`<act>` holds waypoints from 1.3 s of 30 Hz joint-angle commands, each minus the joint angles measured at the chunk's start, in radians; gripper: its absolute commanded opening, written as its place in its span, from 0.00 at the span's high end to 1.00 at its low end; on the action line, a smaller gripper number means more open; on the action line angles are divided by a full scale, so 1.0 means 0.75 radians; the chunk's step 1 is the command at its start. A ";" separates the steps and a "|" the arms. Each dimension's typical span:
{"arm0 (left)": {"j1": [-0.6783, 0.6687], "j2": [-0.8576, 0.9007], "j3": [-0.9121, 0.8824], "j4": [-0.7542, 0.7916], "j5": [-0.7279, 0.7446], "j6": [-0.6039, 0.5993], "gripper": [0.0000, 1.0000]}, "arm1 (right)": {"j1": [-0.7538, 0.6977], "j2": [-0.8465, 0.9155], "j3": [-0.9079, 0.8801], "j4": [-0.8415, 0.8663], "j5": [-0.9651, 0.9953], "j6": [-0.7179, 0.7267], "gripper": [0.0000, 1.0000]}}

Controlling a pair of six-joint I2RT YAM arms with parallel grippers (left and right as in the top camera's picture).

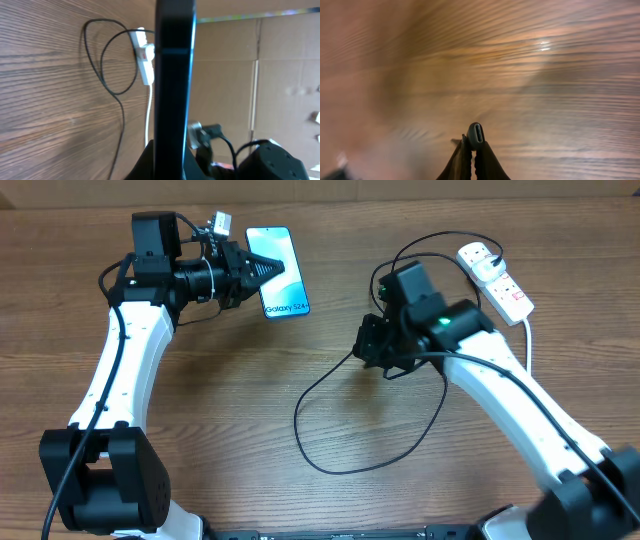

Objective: Plug charger to phone and switch on socket

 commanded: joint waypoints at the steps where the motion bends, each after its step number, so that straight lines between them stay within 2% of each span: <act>1: -0.001 -0.011 0.013 -0.019 -0.005 0.093 0.96 | 0.067 0.136 -0.001 0.043 0.168 0.099 0.96; 5: -0.001 -0.011 0.013 -0.028 -0.004 0.093 0.96 | 0.109 0.304 -0.001 0.153 0.171 0.104 0.96; 11: -0.001 -0.011 0.013 -0.042 -0.005 0.117 0.96 | 0.111 0.419 -0.001 0.280 0.216 0.123 0.96; 12: -0.001 -0.011 0.013 -0.045 -0.005 0.133 0.96 | 0.111 0.424 -0.001 0.301 0.217 0.122 0.93; 16: -0.001 -0.011 0.013 -0.056 -0.005 0.141 0.96 | 0.111 0.425 -0.001 0.364 0.217 0.130 0.61; 22: -0.001 -0.011 0.013 -0.056 -0.005 0.142 0.96 | 0.119 0.448 -0.001 0.439 0.254 0.233 0.34; 28: -0.001 -0.011 0.013 -0.075 -0.005 0.149 0.96 | 0.139 0.527 0.000 0.512 0.276 0.233 0.33; 34: -0.001 -0.011 0.013 -0.086 -0.005 0.161 0.96 | 0.151 0.568 0.000 0.507 0.384 0.232 0.45; 39: -0.001 -0.011 0.013 -0.086 -0.005 0.161 0.96 | 0.159 0.569 0.001 0.472 0.491 0.233 0.48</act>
